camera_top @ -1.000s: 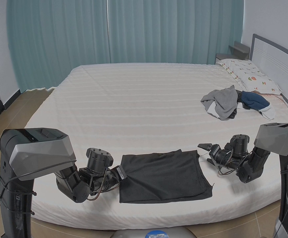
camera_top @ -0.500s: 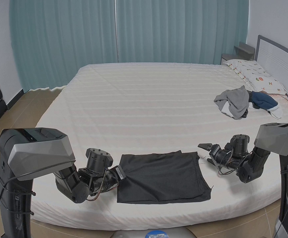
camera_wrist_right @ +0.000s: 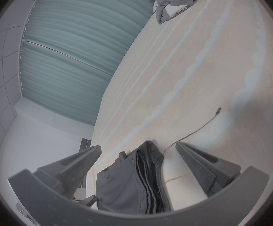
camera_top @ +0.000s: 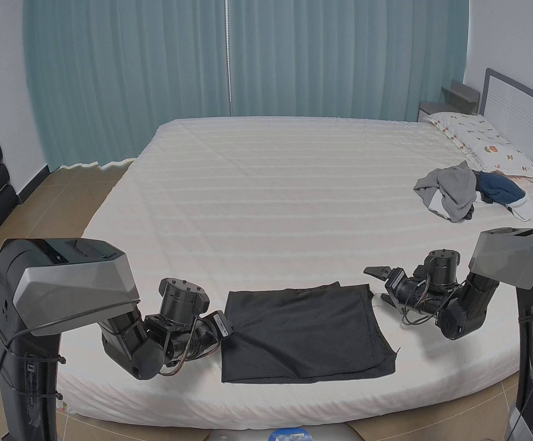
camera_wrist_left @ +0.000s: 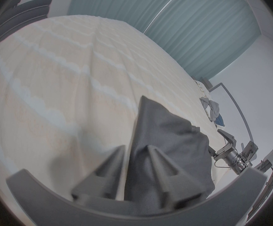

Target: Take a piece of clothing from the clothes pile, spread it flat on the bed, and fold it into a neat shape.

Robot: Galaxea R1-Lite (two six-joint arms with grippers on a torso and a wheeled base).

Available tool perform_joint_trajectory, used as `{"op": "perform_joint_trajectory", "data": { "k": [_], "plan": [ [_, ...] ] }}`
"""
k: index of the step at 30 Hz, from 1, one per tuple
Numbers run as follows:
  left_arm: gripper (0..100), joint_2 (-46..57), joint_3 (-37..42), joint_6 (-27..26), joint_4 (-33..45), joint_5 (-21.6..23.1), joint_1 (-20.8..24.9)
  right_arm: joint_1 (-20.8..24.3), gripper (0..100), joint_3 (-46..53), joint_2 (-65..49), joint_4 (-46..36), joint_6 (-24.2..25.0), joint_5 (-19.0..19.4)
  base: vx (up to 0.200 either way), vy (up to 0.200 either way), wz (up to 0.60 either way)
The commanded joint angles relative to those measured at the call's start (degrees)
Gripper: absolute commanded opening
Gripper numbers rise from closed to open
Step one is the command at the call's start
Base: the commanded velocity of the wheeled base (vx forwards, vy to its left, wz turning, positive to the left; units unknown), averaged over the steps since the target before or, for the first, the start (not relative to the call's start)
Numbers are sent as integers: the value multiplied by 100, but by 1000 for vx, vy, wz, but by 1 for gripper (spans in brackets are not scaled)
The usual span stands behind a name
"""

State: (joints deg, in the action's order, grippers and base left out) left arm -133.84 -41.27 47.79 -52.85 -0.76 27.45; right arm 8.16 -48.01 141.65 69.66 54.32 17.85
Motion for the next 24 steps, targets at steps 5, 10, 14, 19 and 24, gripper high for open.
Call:
{"op": "perform_joint_trajectory", "data": {
  "k": [5, 10, 14, 19, 24],
  "plan": [
    [100, 25, 31, 11, 2, -4, 23, 11, 100, 2, 3, 4, 0, -1, 0, 0, 0],
    [100, 113, 22, 126, 20, 5, -30, 2, 100, 19, -6, 4, 0, -1, 0, 0, 0],
    [100, 280, 22, 240, 46, 76, -223, 63, 100, 213, -33, 127, -62, -9, 0, 0, 0],
    [100, 578, 330, 222, -68, -4, -293, 230, 100, 705, -252, 628, -97, -36, 0, 0, 0],
    [100, 1255, 620, 257, -121, 23, -592, 186, 100, 1083, -824, 602, -185, -44, 0, 0, 0]
  ]
}}
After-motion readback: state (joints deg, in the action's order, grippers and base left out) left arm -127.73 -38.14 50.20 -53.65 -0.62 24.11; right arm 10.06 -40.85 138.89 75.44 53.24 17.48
